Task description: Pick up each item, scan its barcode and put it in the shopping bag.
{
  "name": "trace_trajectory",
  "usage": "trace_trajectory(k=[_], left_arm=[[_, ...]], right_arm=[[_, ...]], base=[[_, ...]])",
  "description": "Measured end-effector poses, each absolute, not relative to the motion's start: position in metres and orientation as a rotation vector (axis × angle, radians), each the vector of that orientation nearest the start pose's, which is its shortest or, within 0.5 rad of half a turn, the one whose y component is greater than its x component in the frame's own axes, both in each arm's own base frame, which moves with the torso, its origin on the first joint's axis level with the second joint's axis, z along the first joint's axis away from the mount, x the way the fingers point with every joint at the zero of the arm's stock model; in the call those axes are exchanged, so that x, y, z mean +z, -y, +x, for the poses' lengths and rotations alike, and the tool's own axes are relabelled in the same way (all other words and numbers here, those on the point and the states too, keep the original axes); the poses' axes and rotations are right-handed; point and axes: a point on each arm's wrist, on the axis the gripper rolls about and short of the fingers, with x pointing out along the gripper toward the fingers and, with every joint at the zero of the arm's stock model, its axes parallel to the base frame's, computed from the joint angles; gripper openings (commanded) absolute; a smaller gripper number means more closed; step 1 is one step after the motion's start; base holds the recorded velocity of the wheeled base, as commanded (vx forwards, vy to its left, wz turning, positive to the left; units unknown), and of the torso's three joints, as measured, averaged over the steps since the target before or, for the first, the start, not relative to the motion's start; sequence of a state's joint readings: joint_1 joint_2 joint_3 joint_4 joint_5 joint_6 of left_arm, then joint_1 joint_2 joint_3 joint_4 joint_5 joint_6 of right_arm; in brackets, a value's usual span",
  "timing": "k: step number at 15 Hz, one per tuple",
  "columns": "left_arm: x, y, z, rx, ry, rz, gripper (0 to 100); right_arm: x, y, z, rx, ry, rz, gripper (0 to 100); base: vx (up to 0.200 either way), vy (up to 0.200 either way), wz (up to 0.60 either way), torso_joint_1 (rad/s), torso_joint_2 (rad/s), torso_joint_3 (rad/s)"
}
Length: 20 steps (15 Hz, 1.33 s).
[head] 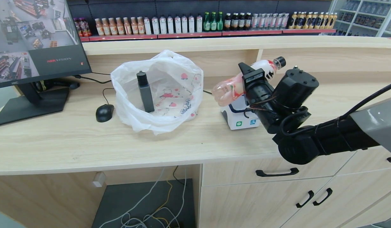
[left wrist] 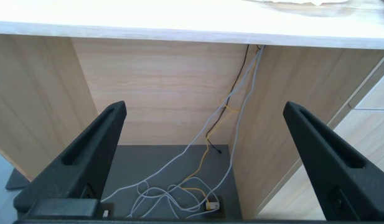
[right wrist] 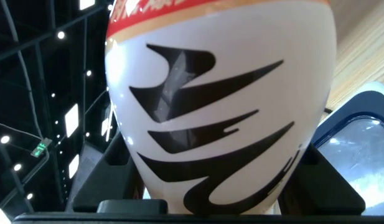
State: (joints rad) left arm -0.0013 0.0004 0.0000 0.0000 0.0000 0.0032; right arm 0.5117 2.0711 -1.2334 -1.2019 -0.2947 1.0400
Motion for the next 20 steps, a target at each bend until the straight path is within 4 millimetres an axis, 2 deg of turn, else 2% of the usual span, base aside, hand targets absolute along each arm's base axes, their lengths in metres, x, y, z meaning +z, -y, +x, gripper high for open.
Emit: trace_trajectory(k=[5,9,14,17,20], left_arm=[[0.075,0.000,-0.023,-0.002,0.000,0.003,100],[0.075,0.000,-0.023,-0.001,0.000,0.003,100],[0.075,0.000,-0.023,-0.001,0.000,0.003,100],[0.075,0.000,-0.023,-0.001,0.000,0.003,100],[0.075,0.000,-0.023,-0.001,0.000,0.003,100]], right_arm=[[0.236,-0.199,0.355,0.403,0.235,1.140,0],[0.255,-0.200,0.337,0.415,0.290,1.024,0],[0.272,-0.207,0.300,0.436,0.367,0.747,0],[0.281,-0.206,0.288,0.422,0.444,0.603,0],[0.271,-0.206,0.282,0.403,0.532,0.483,0]], base=[[0.000,0.000,0.00,0.000,0.00,0.000],[0.000,0.000,0.00,0.000,0.00,0.000],[0.000,0.000,0.00,0.000,0.00,0.000],[0.000,0.000,0.00,0.000,0.00,0.000],[0.000,0.000,0.00,0.000,0.00,0.000]])
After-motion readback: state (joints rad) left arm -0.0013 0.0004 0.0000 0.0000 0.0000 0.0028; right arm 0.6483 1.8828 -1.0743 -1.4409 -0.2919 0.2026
